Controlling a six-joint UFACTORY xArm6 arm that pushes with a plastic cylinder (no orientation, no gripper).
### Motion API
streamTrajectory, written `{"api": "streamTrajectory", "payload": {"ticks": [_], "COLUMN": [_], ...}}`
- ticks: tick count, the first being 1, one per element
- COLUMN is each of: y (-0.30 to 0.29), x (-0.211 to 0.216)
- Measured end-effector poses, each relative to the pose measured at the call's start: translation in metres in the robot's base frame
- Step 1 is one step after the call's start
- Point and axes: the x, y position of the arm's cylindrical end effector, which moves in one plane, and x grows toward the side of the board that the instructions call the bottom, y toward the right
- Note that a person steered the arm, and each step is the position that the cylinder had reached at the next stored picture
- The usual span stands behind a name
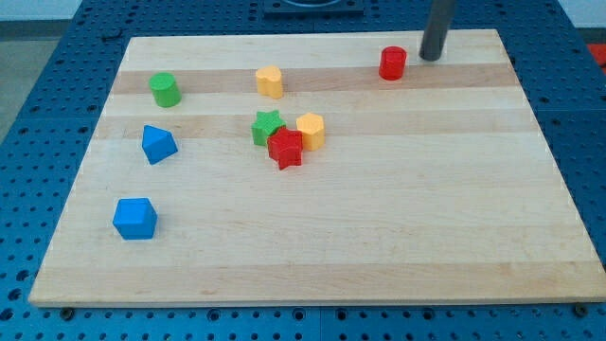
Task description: Push the red circle above the yellow hexagon
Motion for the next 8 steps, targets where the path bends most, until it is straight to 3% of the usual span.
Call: {"api": "streamTrajectory", "payload": {"ticks": [3, 6, 8], "y": [-0.08, -0.082, -0.116], "x": [0.046, 0.04, 0.064]}}
